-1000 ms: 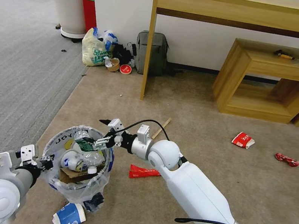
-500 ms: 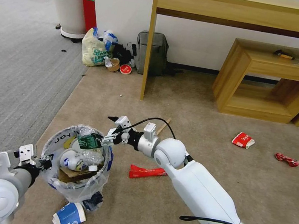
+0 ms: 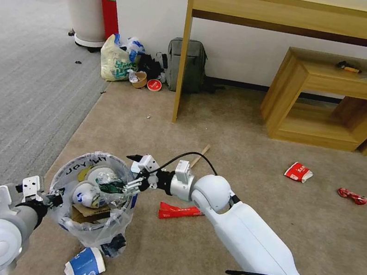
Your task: Pick up the trash bin and place the garbage on the floor into it.
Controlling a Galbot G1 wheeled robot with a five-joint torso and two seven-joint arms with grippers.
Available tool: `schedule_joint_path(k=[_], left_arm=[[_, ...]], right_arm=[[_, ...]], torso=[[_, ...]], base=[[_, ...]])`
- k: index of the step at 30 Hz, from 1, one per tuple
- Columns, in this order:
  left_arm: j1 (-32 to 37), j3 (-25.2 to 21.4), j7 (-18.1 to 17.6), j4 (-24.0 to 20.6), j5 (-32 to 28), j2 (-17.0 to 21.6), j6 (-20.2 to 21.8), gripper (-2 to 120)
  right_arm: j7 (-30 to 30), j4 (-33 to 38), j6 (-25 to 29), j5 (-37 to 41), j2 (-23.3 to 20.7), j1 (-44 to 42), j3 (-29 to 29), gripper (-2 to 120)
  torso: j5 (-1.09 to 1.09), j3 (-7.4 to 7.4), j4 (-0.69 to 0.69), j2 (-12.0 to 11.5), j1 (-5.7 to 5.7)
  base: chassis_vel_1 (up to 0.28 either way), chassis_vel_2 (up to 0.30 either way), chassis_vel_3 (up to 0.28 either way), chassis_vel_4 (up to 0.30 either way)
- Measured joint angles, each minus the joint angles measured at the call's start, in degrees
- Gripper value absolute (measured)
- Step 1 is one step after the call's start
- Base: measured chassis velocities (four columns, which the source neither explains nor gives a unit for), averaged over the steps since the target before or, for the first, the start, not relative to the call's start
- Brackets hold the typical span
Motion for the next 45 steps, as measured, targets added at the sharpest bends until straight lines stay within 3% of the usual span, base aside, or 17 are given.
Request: schedule_joint_path(k=[13,25,28,31,33,40,45], left_arm=[[-0.3,0.0,0.2,0.9,-0.1,0.0,0.0,0],[1.0,-1.2,0.9,0.9,-0.1,-0.2,0.0,0],[1.4,-1.3,1.0,0.5,-0.2,-0.5,0.0,0],[1.6,-1.3,1.1,0.4,-0.2,-0.6,0.0,0],[2.0,-1.3,1.1,0.2,-0.2,-0.7,0.0,0],[2.4,-1.8,1.3,0.0,-0.2,-0.8,0.0,0],[2.6,-1.9,1.4,-0.2,-0.2,-0.6,0.0,0]], right_arm=[[0.3,3.9,-0.4,2.9,-3.5,-0.6,1.5,100],[12.5,7.7,-3.4,9.2,-3.0,-3.0,5.5,100],[18.9,9.0,-4.3,10.0,-2.4,-5.8,9.2,100],[21.2,10.0,-4.6,10.4,-2.3,-7.8,11.7,100],[22.6,11.5,-4.9,10.3,-2.7,-11.7,16.4,100],[22.6,14.5,-4.9,8.7,-4.4,-19.9,24.9,100],[21.5,15.8,-4.9,7.9,-5.1,-22.7,28.0,100]], torso=[[0.0,0.0,0.0,0.0,0.0],[-0.01,0.0,0.0,0.0,0.0],[0.0,0.0,0.0,0.0,0.0],[-0.01,0.0,0.02,0.0,0.0],[0.0,0.0,0.01,0.0,0.0],[0.0,-0.01,-0.02,0.0,0.0],[0.0,-0.01,-0.01,0.0,0.0]], base=[[0.0,0.0,0.0,0.0],[0.0,0.0,0.0,0.0],[0.0,0.0,0.0,0.0],[0.0,0.0,0.0,0.0],[0.0,0.0,0.0,0.0],[0.0,0.0,0.0,0.0],[0.0,0.0,0.0,0.0]])
